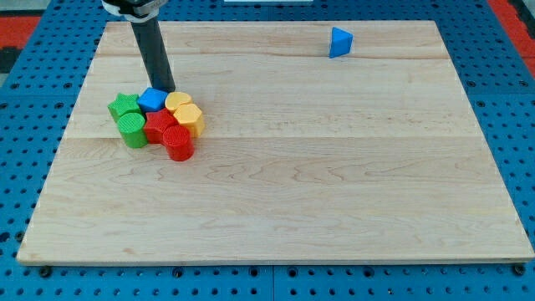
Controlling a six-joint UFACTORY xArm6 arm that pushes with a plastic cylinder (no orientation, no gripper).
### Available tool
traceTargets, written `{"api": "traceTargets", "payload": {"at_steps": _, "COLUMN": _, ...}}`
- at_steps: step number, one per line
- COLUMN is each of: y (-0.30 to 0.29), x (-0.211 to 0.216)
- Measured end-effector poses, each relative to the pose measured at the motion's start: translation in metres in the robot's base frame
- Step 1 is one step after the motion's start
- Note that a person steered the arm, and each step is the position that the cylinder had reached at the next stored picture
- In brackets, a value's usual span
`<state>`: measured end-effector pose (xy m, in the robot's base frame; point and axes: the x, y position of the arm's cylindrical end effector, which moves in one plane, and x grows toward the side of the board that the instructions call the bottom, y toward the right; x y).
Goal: Push the blue triangle towards the right side of the red circle
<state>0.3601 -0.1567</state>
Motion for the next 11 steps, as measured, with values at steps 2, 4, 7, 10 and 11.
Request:
{"api": "traceTargets", "payload": {"at_steps": 2, "y": 0.021, "x": -0.036}}
{"api": "traceTargets", "payload": {"at_steps": 4, "y": 0.115, "x": -0.118}}
{"api": "traceTargets", "payload": {"at_steps": 7, "y": 0.299, "x": -0.091}}
{"api": "traceTargets", "payload": {"at_steps": 10, "y": 0.352, "x": -0.004}}
{"api": "traceTargets", "payload": {"at_steps": 11, "y": 0.325, "x": 0.059}}
